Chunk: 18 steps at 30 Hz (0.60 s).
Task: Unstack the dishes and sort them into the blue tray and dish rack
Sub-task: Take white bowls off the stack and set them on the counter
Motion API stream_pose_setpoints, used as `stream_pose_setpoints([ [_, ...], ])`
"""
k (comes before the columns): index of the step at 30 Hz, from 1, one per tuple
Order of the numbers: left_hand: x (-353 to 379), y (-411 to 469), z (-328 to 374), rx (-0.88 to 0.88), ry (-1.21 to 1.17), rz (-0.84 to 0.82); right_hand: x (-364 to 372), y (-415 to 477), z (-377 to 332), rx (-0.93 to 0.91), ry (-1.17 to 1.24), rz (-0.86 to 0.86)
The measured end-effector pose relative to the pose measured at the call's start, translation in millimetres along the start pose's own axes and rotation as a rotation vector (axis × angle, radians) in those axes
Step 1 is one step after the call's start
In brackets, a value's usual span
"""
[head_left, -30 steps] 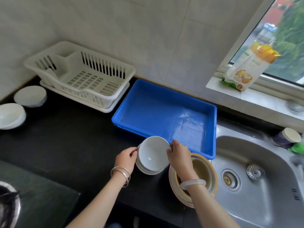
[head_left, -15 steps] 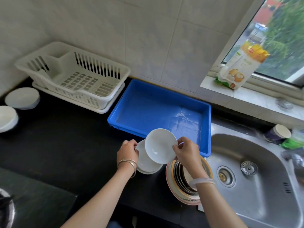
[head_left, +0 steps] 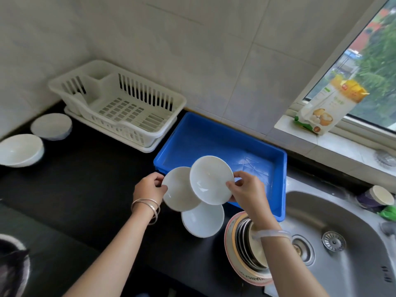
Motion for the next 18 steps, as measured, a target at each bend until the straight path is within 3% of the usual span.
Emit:
stream_pose_setpoints([
  [7,-85,15,-46,-0.14,-0.253,0.19,68,32,-48,-0.063,-0.01,-0.149],
  [18,-191,33,-143,-0.321,-0.526,0.522,235,80,-115,-0.044,0.064,-0.442],
])
Point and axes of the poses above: each hand's wrist, its own y-axis towards the middle knuckle, its own x-axis out of the palm, z = x × y, the point moved 5 cm from there along y, towards the middle knuckle, and after that the axes turned 5 degrees about -z, right-handed, at the moved point
